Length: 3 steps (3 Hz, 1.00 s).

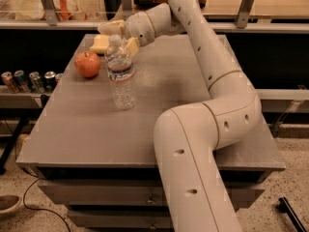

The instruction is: Pick apple

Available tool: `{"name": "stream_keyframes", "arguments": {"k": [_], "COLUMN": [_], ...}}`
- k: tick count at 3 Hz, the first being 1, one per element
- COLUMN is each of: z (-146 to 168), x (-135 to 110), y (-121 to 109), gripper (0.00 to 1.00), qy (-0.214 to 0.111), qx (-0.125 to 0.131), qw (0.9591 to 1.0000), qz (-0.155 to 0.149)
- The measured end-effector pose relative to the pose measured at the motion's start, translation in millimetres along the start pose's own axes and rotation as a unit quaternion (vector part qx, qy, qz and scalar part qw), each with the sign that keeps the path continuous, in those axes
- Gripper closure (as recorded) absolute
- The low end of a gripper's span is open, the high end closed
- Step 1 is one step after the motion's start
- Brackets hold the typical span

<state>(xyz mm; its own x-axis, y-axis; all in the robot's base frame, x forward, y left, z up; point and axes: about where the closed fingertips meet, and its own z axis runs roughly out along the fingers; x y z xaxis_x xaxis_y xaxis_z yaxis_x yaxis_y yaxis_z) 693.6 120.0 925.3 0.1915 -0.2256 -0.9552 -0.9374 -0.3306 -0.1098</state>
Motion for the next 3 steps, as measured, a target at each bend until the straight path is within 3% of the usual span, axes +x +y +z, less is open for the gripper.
{"name": "stream_keyframes", "arguments": {"k": [2, 3], "z": [5, 6], "x": [-51, -52], "y": [-1, -3], "gripper": [0.00, 0.00], "qy": [0.039, 0.040], "qx": [0.019, 0.021], "qw": [0.9981, 0.9980], "qz": [-0.045, -0.044]}}
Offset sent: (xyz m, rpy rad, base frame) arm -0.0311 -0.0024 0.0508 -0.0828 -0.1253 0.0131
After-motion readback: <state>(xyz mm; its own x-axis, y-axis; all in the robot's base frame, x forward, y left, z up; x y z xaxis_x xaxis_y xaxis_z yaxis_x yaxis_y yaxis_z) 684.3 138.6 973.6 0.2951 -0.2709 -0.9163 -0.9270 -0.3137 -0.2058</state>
